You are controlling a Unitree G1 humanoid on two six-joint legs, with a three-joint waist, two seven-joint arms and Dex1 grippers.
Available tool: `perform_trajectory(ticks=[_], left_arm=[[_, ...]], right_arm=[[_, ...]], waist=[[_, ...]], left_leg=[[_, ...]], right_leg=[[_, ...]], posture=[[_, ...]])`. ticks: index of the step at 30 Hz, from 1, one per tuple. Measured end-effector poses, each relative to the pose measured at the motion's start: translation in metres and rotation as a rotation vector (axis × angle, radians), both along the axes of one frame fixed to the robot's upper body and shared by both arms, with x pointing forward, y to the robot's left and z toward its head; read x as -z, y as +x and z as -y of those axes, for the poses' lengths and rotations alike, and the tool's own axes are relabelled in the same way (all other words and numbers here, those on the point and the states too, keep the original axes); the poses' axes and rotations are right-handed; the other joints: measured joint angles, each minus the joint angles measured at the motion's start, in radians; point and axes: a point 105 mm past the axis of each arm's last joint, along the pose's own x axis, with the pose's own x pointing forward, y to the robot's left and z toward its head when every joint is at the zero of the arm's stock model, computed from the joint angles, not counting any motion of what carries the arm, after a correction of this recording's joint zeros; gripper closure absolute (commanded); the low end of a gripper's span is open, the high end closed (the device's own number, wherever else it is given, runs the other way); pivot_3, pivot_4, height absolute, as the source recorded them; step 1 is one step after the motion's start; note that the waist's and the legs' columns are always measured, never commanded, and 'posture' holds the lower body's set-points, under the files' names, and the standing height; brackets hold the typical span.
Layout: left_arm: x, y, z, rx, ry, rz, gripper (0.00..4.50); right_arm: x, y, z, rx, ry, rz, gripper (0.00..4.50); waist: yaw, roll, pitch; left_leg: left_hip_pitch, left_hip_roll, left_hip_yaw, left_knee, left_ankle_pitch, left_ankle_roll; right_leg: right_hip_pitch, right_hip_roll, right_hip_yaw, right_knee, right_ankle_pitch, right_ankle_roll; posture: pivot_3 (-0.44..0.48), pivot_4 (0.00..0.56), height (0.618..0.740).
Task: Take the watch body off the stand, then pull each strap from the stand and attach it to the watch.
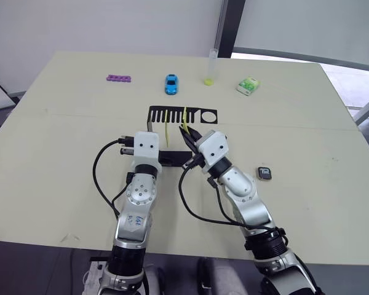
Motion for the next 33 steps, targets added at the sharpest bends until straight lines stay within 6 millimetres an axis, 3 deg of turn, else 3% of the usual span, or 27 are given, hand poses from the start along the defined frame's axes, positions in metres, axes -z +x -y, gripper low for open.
perform_trajectory(ticks=[11, 14, 21, 29, 33], left_arm=[[0.001, 0.0, -0.003, -0.01, -0.006, -0.007, 4.5], [0.004, 0.0, -0.004, -0.011, -0.004, -0.02, 3.65], [0.024, -0.005, -0.012, 0.001, 0.03, -0.098, 0.14], [0.025, -0.034, -0.013, 0.121, 0.0, -0.119, 0.06], [0.032, -0.053, -0.031, 0.245, -0.032, -0.154, 0.06]], right_arm=[[0.005, -0.015, 0.014, -0.006, -0.026, 0.066, 4.42], [0.006, -0.023, 0.025, -0.023, -0.042, 0.061, 4.5], [0.008, -0.028, 0.062, -0.048, -0.095, 0.0, 4.5], [0.012, -0.035, 0.09, -0.163, -0.13, -0.137, 4.5], [0.012, -0.04, 0.105, -0.201, -0.101, -0.244, 4.5]], waist=[[-0.001, 0.0, 0.0], [0.0, 0.0, 0.0], [0.001, -0.001, 0.001], [0.002, -0.001, 0.001], [0.0, -0.001, 0.001]], left_leg=[[0.0, 0.0, 0.0, 0.0, 0.0, 0.0], [0.0, 0.0, 0.0, 0.0, 0.0, 0.0], [0.0, 0.0, 0.0, 0.0, 0.0, 0.001], [0.0, 0.0, -0.001, -0.001, -0.001, 0.001], [0.001, 0.0, -0.001, -0.001, -0.001, 0.001]], right_leg=[[0.0, 0.0, 0.0, 0.0, 0.0, 0.0], [0.0, 0.0, 0.0, 0.0, 0.0, 0.0], [0.0, 0.0, 0.0, -0.001, 0.0, 0.0], [0.001, -0.001, 0.0, -0.001, 0.0, 0.0], [0.001, 0.0, -0.001, -0.001, -0.001, -0.001]], posture=[[0.0, 0.15, 0.74], [0.0, 0.15, 0.74], [0.0, 0.15, 0.74], [0.0, 0.15, 0.74], [0.0, 0.15, 0.74]])
